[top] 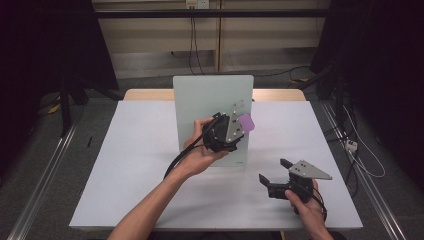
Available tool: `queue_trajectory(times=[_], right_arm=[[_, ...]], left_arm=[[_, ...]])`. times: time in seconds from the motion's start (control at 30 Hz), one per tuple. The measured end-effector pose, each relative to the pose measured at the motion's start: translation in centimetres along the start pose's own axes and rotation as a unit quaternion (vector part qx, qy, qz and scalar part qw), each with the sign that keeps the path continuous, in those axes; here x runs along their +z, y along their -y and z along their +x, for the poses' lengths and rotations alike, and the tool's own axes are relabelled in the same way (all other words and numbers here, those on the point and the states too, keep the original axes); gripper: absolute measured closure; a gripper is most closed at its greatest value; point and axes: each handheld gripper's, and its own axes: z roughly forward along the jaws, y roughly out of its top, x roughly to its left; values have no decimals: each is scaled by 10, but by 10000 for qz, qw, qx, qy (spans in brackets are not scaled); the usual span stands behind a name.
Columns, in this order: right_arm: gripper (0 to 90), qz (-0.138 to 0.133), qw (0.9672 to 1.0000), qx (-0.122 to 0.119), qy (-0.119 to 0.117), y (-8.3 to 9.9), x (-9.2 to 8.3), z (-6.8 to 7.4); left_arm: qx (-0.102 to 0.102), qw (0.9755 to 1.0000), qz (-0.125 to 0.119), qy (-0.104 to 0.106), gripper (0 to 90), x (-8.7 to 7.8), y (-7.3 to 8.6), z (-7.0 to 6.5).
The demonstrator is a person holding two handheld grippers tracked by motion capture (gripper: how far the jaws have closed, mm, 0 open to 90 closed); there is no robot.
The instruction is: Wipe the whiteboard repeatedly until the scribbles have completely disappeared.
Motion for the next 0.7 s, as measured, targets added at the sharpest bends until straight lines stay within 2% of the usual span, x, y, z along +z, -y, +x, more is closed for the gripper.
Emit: queue_trajectory(times=[0.07, 0.23, 0.53, 0.7], right_arm=[[65, 6, 10000, -17, -10, 0, 0, 0], [65, 1, 10000, -12, -5, 0, 0, 0], [65, -7, 10000, -17, -21, 0, 0, 0], [63, -2, 10000, -13, -14, 0, 0, 0]], left_arm=[[-51, 10000, -28, -16, 412, -2, -2, 5], [-6, 9998, -12, -212, 412, -10, -12, 19], [-319, 9984, -247, -407, 411, -25, -18, 45], [-319, 9983, -243, -420, 412, -26, -19, 48]])
